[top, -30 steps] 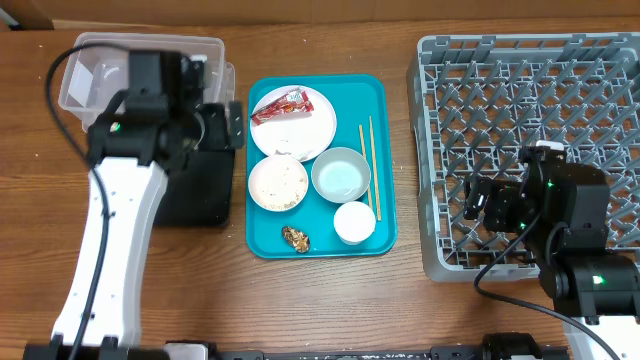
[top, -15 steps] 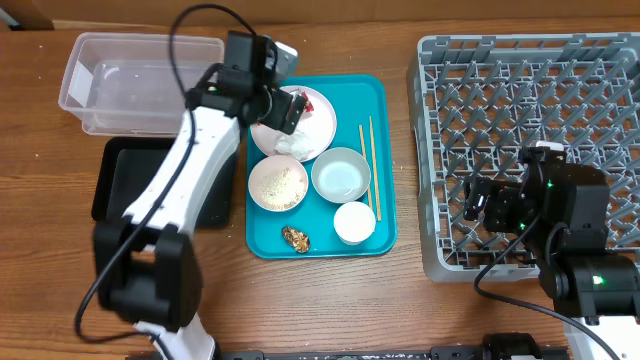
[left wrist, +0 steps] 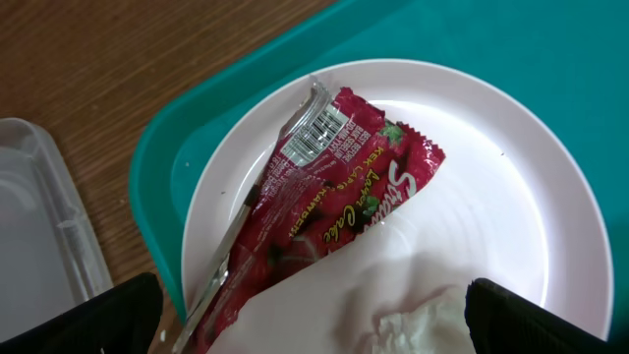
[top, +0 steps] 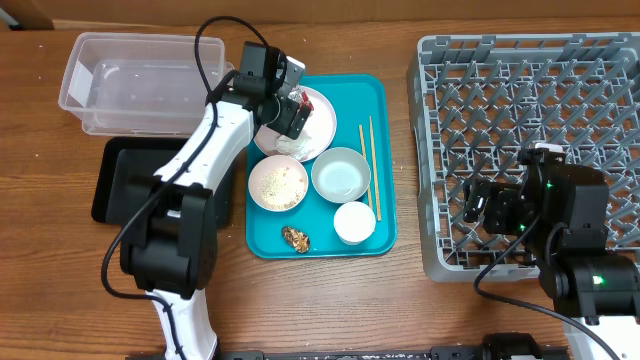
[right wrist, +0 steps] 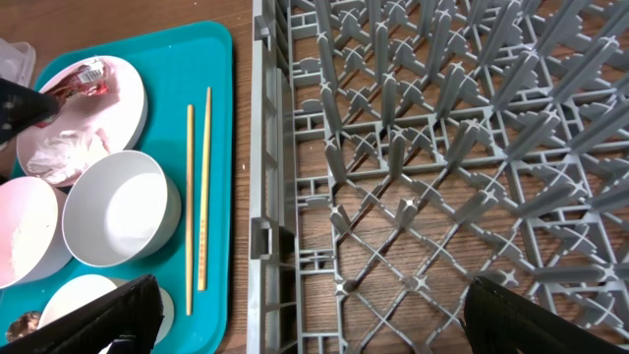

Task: Sort waste into correct bins and load items into the dishwasher
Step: 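Reach the left gripper to the plate and grasp the red wrapper, then carry the red wrapper left and drop it into the clear bin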

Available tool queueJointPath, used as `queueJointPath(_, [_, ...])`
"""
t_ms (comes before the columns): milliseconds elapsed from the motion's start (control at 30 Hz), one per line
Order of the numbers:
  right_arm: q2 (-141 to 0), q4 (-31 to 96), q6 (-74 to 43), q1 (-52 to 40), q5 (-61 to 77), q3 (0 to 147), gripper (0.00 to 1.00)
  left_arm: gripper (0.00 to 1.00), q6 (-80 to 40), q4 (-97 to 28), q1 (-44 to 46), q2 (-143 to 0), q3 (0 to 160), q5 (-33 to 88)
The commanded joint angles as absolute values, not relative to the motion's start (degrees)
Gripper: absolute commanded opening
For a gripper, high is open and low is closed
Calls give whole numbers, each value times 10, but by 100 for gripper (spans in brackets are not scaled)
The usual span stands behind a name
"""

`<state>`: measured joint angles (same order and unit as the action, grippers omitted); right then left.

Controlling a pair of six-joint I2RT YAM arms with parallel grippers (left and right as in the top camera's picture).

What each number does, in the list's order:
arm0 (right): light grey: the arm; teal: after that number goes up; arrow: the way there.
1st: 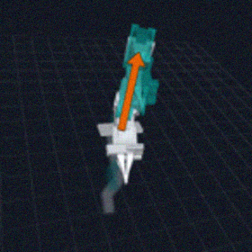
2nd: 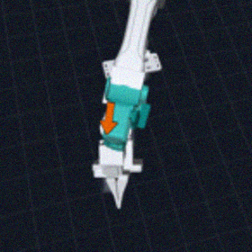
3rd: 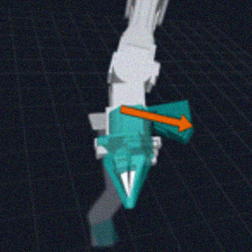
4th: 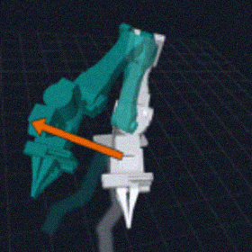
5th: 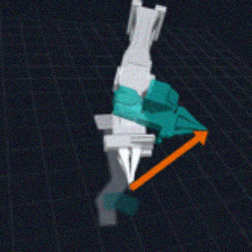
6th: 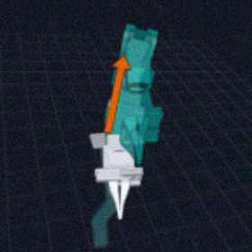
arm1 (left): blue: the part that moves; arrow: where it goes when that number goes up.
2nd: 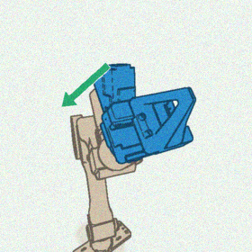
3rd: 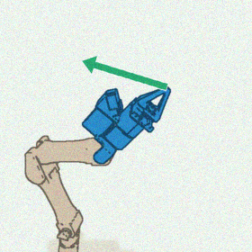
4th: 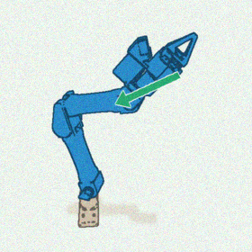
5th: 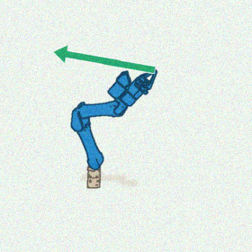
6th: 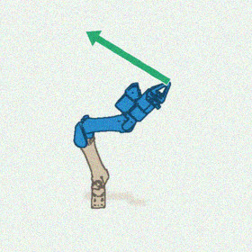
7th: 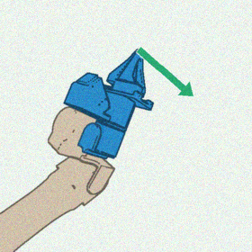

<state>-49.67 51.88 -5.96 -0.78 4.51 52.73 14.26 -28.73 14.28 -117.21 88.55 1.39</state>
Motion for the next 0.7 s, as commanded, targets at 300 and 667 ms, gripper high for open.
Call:
queueJointPath(300, [-494, 525, -60, -6, 48, 546, 100, 95, 168, -252, 146, -1225, 898, 10])
queueJointPath(667, [-494, 532, -60, -6, 48, 546, 100, 45, 167, -253, 145, -1234, 898, -6])
